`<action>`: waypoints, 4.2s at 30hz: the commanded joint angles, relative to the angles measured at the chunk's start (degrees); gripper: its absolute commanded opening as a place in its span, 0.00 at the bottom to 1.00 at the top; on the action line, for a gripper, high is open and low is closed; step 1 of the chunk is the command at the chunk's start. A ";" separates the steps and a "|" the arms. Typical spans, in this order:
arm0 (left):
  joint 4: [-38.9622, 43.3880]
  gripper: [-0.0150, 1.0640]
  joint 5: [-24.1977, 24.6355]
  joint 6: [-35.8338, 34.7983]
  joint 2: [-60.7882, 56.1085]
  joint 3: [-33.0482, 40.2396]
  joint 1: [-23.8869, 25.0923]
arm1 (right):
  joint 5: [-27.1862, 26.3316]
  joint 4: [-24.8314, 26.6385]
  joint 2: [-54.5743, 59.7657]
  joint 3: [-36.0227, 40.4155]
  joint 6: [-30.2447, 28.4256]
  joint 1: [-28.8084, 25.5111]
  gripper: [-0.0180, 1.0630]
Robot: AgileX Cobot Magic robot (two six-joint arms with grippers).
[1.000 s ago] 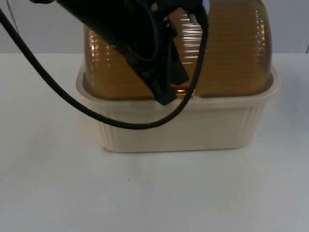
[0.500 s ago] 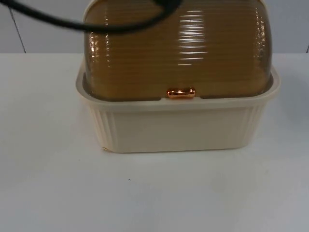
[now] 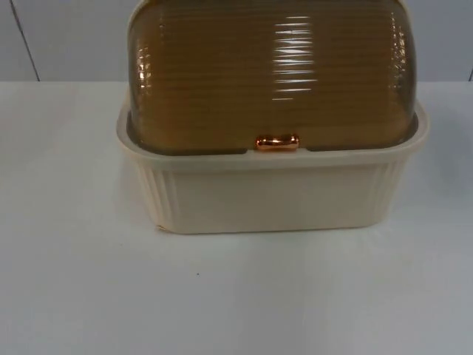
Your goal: Open the box lid with the left hand, place the block into the box with the right hand, then close the box lid with the left hand.
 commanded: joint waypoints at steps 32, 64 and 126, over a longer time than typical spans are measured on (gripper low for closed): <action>22.47 0.01 1.06 -19.09 -8.23 10.32 10.45 | -0.06 0.20 -0.56 -0.01 0.03 -0.38 0.98; 22.48 0.98 -1.30 -23.67 -9.37 10.02 3.09 | 0.55 0.45 -2.01 -0.01 0.03 -0.38 0.98; 34.01 0.98 19.75 -25.32 -62.80 23.86 3.26 | 16.95 0.86 -54.18 15.88 4.69 -0.38 0.98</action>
